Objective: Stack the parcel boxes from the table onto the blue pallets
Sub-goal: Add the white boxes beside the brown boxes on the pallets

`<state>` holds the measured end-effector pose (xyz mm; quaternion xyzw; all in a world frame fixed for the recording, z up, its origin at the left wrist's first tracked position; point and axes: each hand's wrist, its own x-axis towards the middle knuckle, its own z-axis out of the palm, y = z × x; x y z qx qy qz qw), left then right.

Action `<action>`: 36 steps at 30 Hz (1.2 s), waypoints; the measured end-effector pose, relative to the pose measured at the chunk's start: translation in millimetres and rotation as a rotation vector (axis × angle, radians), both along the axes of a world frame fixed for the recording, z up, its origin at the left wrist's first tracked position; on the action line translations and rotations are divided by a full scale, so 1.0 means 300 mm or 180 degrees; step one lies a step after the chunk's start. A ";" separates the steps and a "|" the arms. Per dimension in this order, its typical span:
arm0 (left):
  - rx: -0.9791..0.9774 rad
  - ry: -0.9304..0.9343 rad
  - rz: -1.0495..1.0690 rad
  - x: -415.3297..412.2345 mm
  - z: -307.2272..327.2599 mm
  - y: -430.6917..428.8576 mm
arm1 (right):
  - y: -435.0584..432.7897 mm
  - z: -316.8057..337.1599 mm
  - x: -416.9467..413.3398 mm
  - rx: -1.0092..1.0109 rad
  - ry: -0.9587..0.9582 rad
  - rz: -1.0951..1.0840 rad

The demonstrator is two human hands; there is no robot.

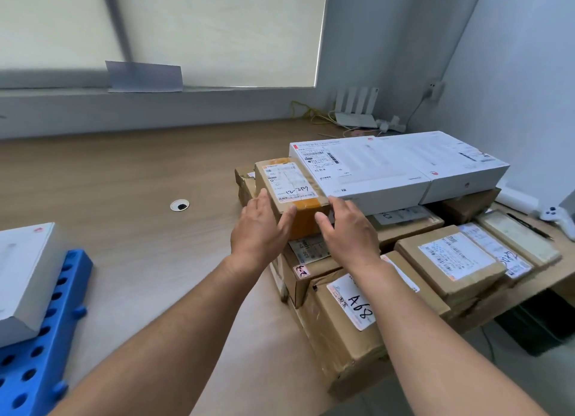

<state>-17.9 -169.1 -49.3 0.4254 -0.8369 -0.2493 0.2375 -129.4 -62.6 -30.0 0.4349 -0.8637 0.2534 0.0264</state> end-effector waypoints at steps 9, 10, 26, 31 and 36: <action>0.0642 0.0702 -0.0140 -0.017 -0.036 -0.038 | -0.051 -0.013 -0.029 -0.0222 -0.0492 -0.0057; 0.0787 0.0858 -0.0152 -0.010 -0.036 -0.033 | -0.050 -0.014 -0.027 -0.0224 -0.0528 -0.0019; 0.1223 0.1787 -0.1131 0.430 -0.027 0.129 | 0.139 -0.038 0.220 -0.1226 -0.2736 0.1071; 0.1095 0.1673 -0.1368 0.617 -0.008 0.198 | 0.235 -0.051 0.381 -0.1366 -0.2881 0.1318; 0.1036 0.1590 -0.1281 0.815 -0.016 0.247 | 0.292 -0.079 0.548 -0.1247 -0.2736 0.1385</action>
